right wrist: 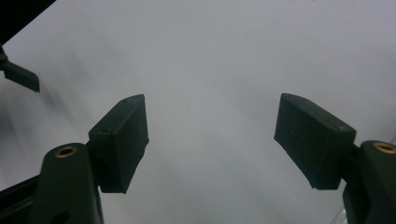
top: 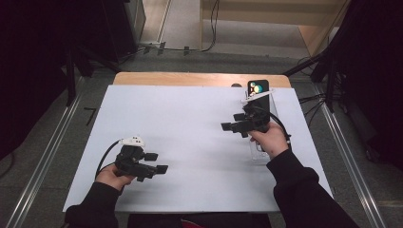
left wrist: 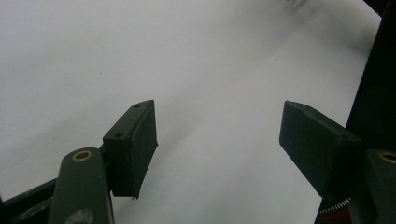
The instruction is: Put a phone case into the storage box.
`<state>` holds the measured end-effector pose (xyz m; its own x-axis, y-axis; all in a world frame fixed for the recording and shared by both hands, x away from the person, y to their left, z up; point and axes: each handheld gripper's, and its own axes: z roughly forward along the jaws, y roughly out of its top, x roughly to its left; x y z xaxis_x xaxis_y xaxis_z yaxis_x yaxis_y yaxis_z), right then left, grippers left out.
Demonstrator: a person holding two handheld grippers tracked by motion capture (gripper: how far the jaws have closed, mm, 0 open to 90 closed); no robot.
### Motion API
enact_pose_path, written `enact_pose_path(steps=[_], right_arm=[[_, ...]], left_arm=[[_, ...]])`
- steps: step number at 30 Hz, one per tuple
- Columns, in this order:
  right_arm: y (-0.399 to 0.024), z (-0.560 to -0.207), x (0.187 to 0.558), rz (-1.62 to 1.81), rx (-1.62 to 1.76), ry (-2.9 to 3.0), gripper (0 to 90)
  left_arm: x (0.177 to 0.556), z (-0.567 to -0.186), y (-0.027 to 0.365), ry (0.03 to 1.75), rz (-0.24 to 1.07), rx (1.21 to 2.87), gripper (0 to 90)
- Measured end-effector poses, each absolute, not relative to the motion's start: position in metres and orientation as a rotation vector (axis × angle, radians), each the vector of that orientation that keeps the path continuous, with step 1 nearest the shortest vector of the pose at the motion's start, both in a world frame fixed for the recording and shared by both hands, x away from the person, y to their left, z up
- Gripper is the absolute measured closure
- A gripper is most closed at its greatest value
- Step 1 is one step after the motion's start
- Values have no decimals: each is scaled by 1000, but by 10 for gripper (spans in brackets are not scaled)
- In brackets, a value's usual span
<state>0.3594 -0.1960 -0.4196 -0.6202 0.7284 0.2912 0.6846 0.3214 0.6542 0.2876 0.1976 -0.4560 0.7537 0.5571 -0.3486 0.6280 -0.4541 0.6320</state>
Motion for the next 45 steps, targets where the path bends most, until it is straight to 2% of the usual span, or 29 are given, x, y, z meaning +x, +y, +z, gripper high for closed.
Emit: enact_pose_path(steps=[18, 45], right_arm=[[-192, -434, 313, 1194, 1214, 2611, 240], [-207, -458, 270, 1143, 1167, 2689, 234]], left_arm=[[287, -452, 195, 840, -137, 2182, 275], [280, -454, 188, 806, -162, 2201, 275]])
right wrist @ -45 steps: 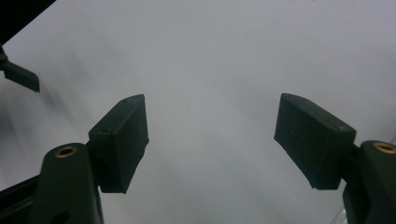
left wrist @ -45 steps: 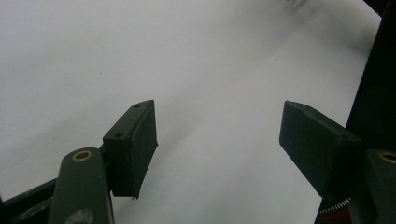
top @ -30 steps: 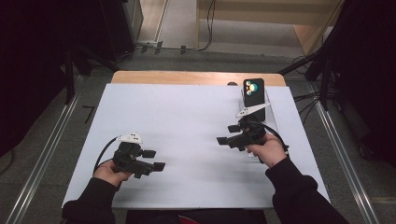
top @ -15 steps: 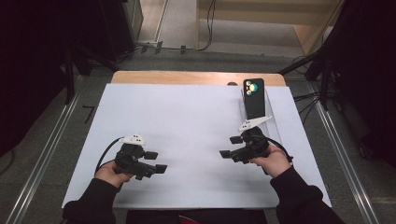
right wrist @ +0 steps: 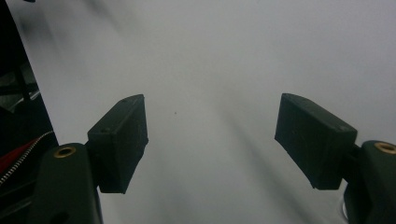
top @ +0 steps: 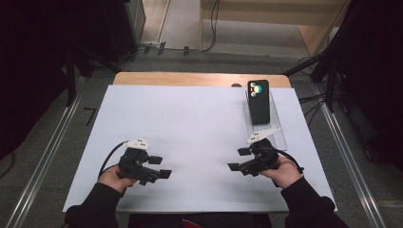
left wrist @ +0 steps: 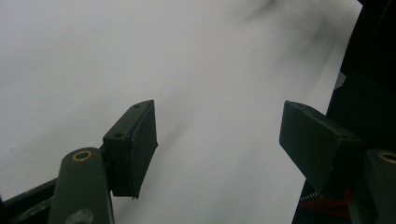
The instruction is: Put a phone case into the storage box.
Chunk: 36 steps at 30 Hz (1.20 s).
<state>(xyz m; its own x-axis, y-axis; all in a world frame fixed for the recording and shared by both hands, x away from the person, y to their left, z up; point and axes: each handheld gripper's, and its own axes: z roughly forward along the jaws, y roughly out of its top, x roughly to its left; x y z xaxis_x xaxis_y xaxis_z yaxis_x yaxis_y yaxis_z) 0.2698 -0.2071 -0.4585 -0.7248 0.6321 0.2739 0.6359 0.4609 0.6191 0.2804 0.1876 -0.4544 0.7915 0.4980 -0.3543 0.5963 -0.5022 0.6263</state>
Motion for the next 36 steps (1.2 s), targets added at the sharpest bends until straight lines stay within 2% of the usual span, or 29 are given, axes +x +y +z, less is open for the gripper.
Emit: enact_pose_path(steps=[36], right_arm=[[-240, -477, 255, -1073, -1192, -2696, 234]], left_arm=[[274, -459, 202, 849, -145, 2188, 275]])
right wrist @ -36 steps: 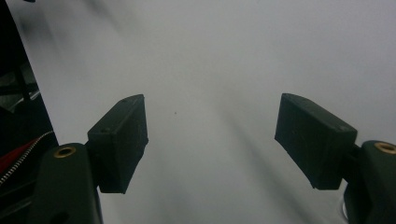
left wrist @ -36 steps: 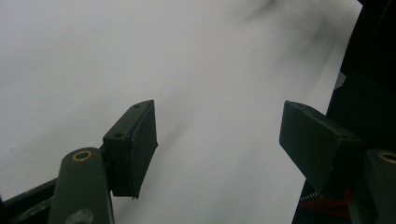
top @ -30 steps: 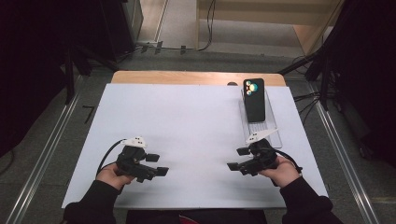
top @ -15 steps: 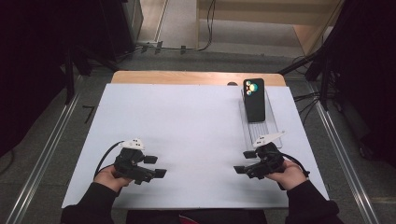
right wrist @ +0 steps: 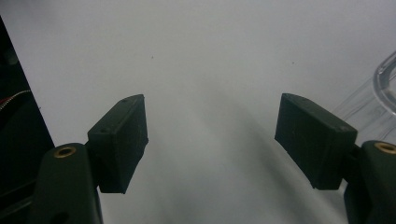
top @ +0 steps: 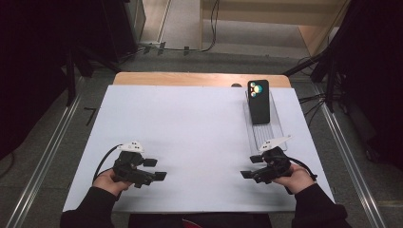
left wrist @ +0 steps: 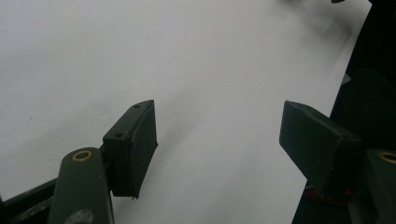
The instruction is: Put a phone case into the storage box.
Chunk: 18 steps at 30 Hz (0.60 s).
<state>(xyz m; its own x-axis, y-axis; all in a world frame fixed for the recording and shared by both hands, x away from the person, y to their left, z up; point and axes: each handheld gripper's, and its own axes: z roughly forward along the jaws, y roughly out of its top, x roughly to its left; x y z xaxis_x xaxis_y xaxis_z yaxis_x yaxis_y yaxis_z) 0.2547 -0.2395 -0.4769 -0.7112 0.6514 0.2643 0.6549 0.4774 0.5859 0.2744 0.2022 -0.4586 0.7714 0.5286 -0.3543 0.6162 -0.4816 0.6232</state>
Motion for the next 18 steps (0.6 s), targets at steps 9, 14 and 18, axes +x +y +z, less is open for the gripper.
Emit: enact_pose_path(steps=[9, 14, 18], right_arm=[[-239, -479, 256, -1069, -1173, -2701, 234], [-240, -479, 256, -1070, -1174, -2701, 234], [-240, -479, 256, -1067, -1179, -2699, 234]], left_arm=[[275, -459, 201, 849, -140, 2191, 274], [275, -459, 201, 845, -138, 2196, 275], [275, -459, 201, 850, -140, 2192, 274]])
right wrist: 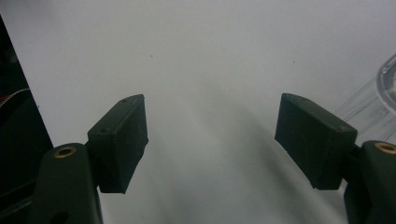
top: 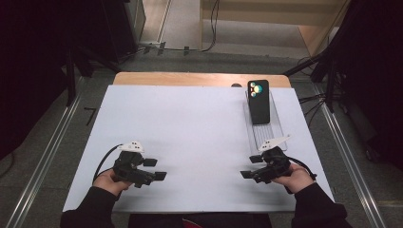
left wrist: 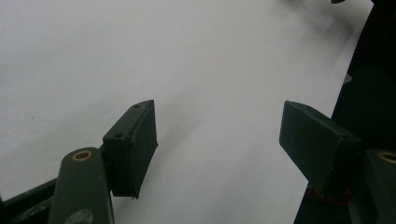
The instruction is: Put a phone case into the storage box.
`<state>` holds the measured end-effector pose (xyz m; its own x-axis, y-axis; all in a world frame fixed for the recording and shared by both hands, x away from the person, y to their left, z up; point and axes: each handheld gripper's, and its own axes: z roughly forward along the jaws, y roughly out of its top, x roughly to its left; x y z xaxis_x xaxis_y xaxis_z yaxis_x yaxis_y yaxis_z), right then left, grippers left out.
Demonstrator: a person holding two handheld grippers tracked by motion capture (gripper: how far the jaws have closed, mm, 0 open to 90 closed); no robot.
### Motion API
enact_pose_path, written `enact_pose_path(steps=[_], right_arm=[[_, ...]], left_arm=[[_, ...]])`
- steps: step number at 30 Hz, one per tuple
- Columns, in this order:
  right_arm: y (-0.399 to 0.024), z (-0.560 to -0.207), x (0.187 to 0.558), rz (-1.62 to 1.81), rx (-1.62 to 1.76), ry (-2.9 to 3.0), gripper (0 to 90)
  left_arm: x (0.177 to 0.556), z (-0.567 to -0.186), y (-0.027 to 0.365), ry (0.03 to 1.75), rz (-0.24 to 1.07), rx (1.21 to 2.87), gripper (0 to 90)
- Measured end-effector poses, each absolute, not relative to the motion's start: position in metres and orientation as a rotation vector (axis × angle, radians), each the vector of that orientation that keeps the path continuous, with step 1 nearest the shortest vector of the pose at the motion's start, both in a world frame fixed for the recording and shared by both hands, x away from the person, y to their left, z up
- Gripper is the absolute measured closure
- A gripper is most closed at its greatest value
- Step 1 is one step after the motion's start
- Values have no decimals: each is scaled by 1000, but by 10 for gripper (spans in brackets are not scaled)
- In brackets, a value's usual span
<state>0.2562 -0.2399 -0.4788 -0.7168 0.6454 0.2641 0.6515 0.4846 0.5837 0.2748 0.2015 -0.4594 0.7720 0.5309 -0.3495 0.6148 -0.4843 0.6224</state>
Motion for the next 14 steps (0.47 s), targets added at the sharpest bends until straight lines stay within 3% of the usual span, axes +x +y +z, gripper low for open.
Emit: enact_pose_path(steps=[14], right_arm=[[-240, -480, 256, -1062, -1173, -2705, 234]], left_arm=[[275, -460, 201, 845, -145, 2199, 275]])
